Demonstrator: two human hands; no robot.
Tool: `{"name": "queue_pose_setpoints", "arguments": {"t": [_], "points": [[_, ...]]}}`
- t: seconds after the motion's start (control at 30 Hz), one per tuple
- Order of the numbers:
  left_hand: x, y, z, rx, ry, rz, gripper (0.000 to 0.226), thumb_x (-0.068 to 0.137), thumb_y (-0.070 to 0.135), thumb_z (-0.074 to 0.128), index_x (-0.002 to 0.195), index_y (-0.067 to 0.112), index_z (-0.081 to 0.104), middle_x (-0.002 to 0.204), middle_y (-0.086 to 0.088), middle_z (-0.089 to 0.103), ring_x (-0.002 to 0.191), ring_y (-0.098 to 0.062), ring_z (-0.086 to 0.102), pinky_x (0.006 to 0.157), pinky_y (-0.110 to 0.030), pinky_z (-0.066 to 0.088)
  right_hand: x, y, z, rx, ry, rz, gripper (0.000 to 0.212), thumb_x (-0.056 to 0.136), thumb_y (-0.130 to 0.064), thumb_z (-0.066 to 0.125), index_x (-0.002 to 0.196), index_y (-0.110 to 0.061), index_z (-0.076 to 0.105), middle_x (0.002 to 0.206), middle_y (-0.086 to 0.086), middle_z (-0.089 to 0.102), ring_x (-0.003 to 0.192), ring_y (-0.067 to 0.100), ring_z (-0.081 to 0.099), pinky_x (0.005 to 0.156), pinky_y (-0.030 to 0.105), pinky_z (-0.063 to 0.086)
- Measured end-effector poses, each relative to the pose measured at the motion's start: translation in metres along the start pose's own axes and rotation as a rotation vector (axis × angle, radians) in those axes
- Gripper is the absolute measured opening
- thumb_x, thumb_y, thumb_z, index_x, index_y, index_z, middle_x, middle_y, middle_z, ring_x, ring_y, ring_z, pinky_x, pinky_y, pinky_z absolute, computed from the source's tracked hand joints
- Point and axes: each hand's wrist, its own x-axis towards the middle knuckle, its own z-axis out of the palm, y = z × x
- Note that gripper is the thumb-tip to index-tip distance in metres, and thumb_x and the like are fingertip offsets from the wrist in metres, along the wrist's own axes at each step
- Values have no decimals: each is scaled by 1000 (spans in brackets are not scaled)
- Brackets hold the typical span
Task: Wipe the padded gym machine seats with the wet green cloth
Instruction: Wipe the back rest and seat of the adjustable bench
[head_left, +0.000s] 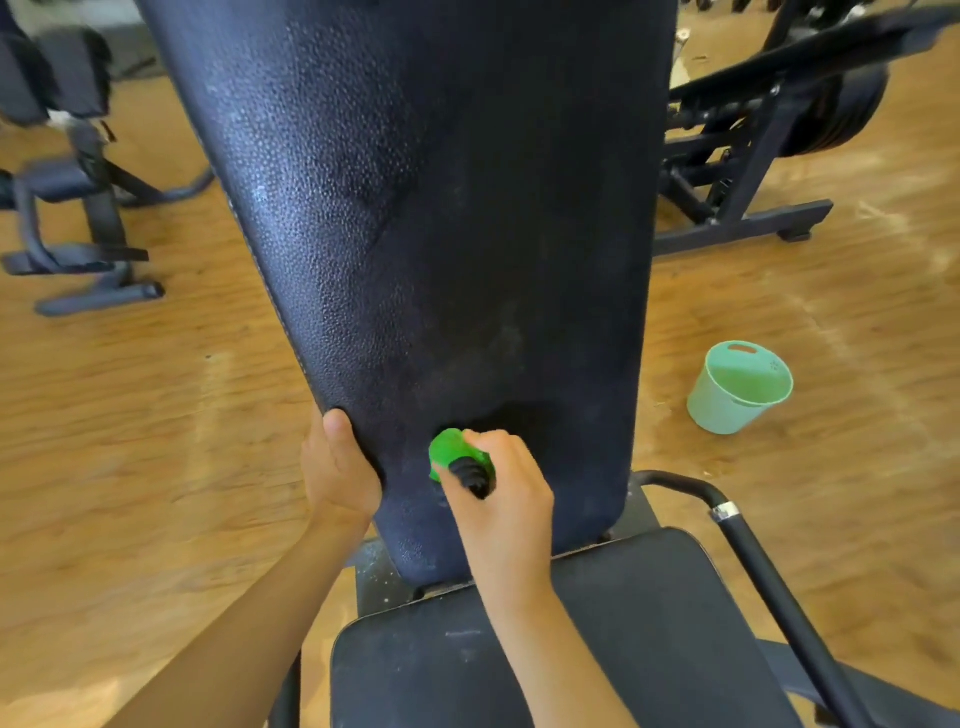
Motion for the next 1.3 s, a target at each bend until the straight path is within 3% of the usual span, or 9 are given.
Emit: {"name": "queue_pose_setpoints", "arguments": {"t": [0.13,0.27,0.33,0.47,0.63,0.73,0.87,1.07,1.3], "points": [[-2,-1,2,62,28,21,76,78,46,20,101,-24,38,112,-43,43,106,-54,40,83,-56,38,48,-19,-30,103,187,113,32,79,-29,79,93,-28,50,86,-9,62,80,12,60,68,29,52],[-3,-1,1,167,27,57,66,83,36,17,97,-24,39,107,-44,46,101,-55,42,79,-55,38,88,-36,-42,171,415,123,23,82,-29,75,94,-19,58,90,-6,64,85,12,62,74,41,53],[-1,-4,1,212,38,54,57,86,30,18,94,-22,40,99,-42,49,93,-54,43,73,-52,35,82,-42,-29,167,359,111,20,84,-30,73,94,-18,61,91,-3,64,87,15,62,75,42,53],[4,-19,0,330,21,136,18,98,11,33,82,9,40,79,-16,51,77,-40,51,62,-33,15,20,-57,6,-2,-26,-10,15,79,-25,72,88,-20,61,83,-1,62,79,22,61,70,41,50],[-4,-2,-2,234,26,176,81,80,54,7,91,-14,50,86,-25,55,79,-39,45,64,-33,17,103,-53,-39,56,340,36,17,83,-28,72,93,-17,64,89,-3,65,85,15,62,74,43,52],[-4,-1,-1,288,18,149,71,83,44,11,91,-15,50,78,-23,51,81,-45,46,63,-35,18,90,-51,-36,65,276,56,15,87,-27,71,95,-19,61,89,-3,62,84,11,60,72,41,54],[-5,3,-3,364,14,119,54,84,26,16,91,-14,51,70,-1,36,70,-25,32,62,-36,14,47,-40,-27,4,110,86,13,85,-27,71,93,-21,63,88,-5,63,82,9,59,71,38,55],[-6,5,-3,329,21,115,62,84,33,13,94,-15,50,71,-2,38,71,-24,32,63,-36,17,122,-68,-53,76,352,-27,17,85,-24,73,96,-16,62,92,-7,64,87,9,59,76,32,52],[-5,0,-3,293,12,159,87,74,54,4,94,-17,50,77,-9,43,77,-40,45,63,-35,15,77,-37,-57,-96,64,-10,22,83,-26,75,102,-24,64,97,-8,65,90,4,58,77,24,53]]}}
